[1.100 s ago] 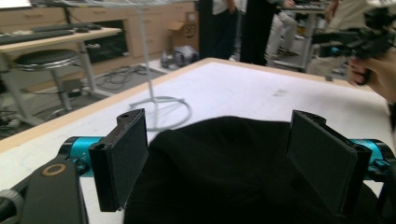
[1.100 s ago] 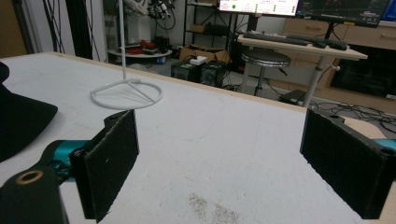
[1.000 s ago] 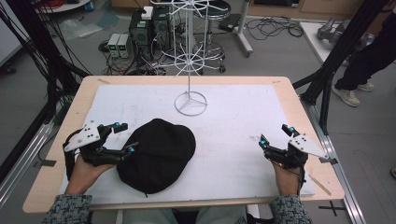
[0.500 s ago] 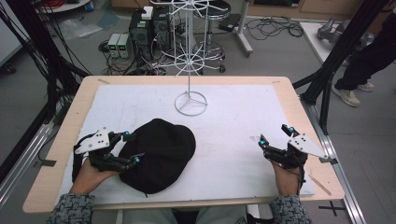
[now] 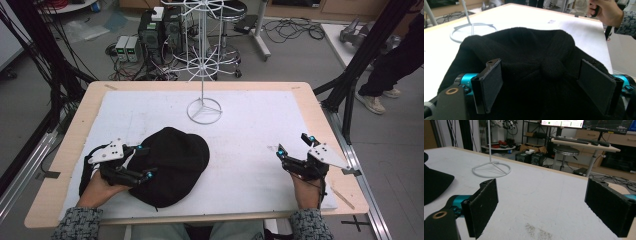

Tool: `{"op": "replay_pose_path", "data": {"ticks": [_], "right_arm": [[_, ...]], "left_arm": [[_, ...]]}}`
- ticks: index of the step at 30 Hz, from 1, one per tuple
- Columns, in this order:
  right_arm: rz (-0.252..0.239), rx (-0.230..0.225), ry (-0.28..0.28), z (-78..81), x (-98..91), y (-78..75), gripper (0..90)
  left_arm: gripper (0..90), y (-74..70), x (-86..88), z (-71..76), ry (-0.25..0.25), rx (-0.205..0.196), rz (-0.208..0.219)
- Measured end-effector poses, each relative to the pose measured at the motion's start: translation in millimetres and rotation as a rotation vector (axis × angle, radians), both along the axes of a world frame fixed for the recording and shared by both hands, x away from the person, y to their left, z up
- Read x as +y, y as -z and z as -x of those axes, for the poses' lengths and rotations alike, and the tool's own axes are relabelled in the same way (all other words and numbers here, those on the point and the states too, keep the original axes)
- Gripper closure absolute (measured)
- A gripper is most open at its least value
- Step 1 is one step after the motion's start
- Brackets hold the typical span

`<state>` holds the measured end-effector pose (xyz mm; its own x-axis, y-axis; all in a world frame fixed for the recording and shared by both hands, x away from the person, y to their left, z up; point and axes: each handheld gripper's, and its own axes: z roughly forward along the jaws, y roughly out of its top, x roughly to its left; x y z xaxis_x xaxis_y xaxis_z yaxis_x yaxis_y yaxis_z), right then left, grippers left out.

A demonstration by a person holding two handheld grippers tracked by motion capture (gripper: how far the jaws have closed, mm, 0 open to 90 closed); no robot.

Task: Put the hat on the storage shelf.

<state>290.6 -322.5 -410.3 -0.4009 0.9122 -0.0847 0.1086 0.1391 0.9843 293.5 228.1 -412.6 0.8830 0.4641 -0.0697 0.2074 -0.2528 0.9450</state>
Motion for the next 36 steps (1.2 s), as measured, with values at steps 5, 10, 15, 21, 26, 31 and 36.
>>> {"op": "replay_pose_path", "data": {"ticks": [5, 10, 15, 21, 26, 31, 36], "right_arm": [[-0.001, 0.0, 0.002, 0.3, -0.2, -0.1, 10.7], [-0.002, -0.002, 0.001, 0.3, -0.1, -0.2, 10.6], [-0.002, -0.001, 0.003, 0.4, -0.2, -0.2, 10.7], [-0.001, 0.0, 0.003, 0.5, -0.4, -0.2, 10.6], [0.0, 0.0, 0.004, 0.5, -0.5, -0.3, 10.6], [-0.004, 0.003, 0.008, 1.0, -0.5, -0.3, 10.7], [-0.005, 0.0, 0.008, 1.0, -1.7, -0.2, 10.6]], "left_arm": [[27.2, 3.4, -0.9, -2.0, -0.015, 0.027, -0.037], [32.9, 4.3, -0.7, -2.8, -0.02, 0.046, -0.047], [43.6, 5.5, -1.9, -2.6, -0.01, 0.063, -0.065], [51.5, 6.5, -3.4, -2.2, 0.006, 0.076, -0.086], [59.5, 6.7, -5.0, -2.0, 0.01, 0.087, -0.099], [65.9, 3.6, -5.1, -0.1, 0.015, 0.062, -0.085], [67.6, -4.5, -6.6, 3.1, 0.03, 0.008, -0.058]]}}
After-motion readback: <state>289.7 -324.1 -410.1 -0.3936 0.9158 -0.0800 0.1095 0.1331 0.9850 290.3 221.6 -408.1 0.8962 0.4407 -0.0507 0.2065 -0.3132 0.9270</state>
